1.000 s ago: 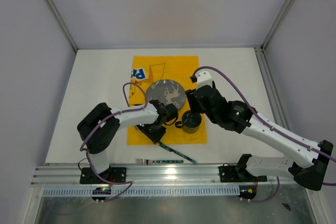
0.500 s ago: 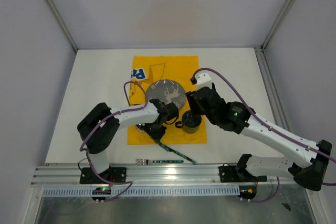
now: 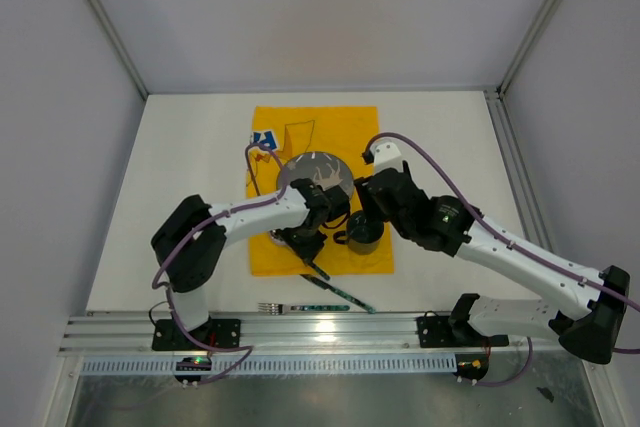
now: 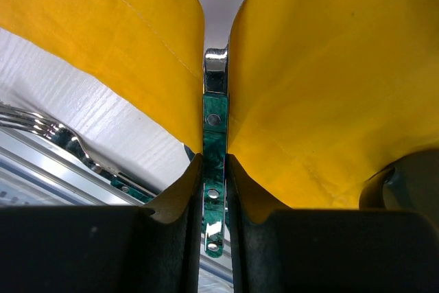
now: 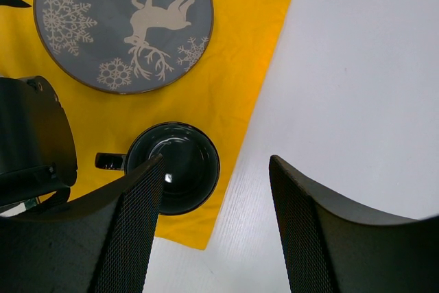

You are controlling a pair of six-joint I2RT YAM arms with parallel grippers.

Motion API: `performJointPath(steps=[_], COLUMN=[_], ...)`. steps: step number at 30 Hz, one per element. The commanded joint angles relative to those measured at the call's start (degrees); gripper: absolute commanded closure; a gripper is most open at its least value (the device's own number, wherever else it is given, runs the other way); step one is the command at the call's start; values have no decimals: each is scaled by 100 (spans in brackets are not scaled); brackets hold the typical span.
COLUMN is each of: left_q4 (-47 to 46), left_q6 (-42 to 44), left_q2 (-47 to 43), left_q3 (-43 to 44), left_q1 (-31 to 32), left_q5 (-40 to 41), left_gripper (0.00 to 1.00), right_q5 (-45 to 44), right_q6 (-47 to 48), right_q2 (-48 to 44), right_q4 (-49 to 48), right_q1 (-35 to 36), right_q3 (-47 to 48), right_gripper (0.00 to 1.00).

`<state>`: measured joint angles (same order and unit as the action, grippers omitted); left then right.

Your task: Set the dinner table for one person

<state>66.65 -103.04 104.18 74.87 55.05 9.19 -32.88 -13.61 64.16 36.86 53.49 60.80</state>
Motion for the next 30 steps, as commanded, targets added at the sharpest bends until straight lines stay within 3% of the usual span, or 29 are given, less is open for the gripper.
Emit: performJointPath(steps=[1,8,10,15,25,30], left_q4=[217,461,559,717,639,472], left_q6=[21,223,258,285,311,171], left_q2=[58,295,375,366,463,454], left_q3=[115,396,449,493,581,503], left_q1=[32,32,32,32,32,32], left_q5=[-5,-58,-40,30,48,522], left_gripper=[87,79,60,41,42,44], right_q5=[-122,-183,-218,-236,-271,-289], right_q6=[51,51,51,60,104,95], right_q2=[-18,-18,-26,-53,-141,-185], right_q4=[-223,-179,-162,-135,-83,-48], right_q1=[-50,-67,-67,-85,-173,-182], right_q3=[-24,-85,-112,-235,-314,-349], right_gripper=[34,34,34,34,34,34])
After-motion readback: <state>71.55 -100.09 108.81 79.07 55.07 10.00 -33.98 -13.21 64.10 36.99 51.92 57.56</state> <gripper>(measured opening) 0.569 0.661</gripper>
